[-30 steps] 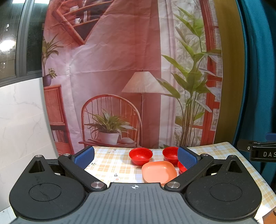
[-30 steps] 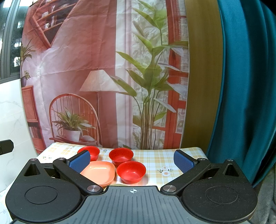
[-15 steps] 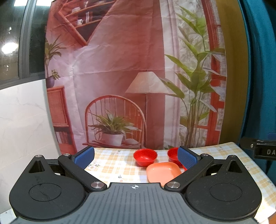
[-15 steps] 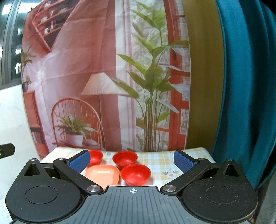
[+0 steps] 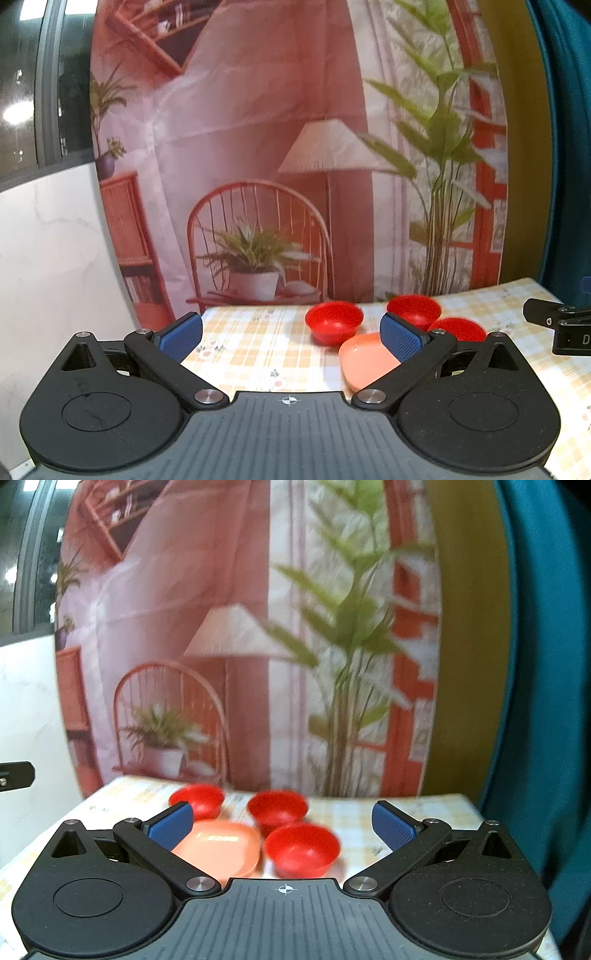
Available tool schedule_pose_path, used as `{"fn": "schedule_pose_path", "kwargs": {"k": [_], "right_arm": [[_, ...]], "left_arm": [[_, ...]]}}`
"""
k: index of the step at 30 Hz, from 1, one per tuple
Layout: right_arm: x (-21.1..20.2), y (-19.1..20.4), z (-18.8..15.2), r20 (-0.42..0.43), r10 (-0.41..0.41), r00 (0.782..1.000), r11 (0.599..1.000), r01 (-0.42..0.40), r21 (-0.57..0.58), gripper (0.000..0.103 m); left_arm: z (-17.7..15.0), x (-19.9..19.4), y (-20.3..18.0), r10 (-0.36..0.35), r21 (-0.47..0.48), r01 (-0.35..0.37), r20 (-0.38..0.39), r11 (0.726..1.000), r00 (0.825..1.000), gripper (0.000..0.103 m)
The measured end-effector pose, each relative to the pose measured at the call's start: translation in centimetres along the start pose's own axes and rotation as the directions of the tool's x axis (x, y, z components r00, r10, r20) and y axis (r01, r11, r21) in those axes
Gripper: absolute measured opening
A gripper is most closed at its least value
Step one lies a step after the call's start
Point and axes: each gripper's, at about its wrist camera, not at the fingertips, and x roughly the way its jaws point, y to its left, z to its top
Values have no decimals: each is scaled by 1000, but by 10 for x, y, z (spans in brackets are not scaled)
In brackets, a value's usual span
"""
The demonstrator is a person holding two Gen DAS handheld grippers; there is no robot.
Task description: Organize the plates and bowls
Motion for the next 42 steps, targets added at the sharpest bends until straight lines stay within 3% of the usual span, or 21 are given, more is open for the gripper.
{"fn": "schedule_pose_path", "kwargs": {"k": [4, 12, 21, 32, 34, 37, 42], "right_arm": [[23, 7, -8, -48, -40, 998, 998, 38, -43, 103], [59, 5, -26, -125, -24, 992, 999, 19, -34, 103], [84, 2, -57, -196, 53, 979, 999, -50, 22, 101], [112, -4, -70, -261, 151, 954, 988, -135, 77, 76], [120, -4, -70, -273, 160, 949, 986, -143, 82, 66], [135, -1, -70, -287, 168, 943, 986, -156, 65, 55], [165, 7, -64, -300, 177, 937, 984, -171, 47, 42]], "left_arm": [[-13, 21, 5, -2, -17, 1, -37, 1000, 999, 103], [-36, 54, 18, 34, -45, -38, -93, 998, 995, 103], [-64, 83, 24, -5, -82, -11, -190, 997, 982, 97], [-83, 115, 21, -128, -155, 90, -257, 984, 958, 82], [-81, 124, 19, -149, -156, 108, -277, 982, 949, 73], [-75, 143, 13, -142, -130, 106, -303, 986, 942, 70], [-63, 170, 5, -205, -136, 171, -298, 976, 932, 54]]}}
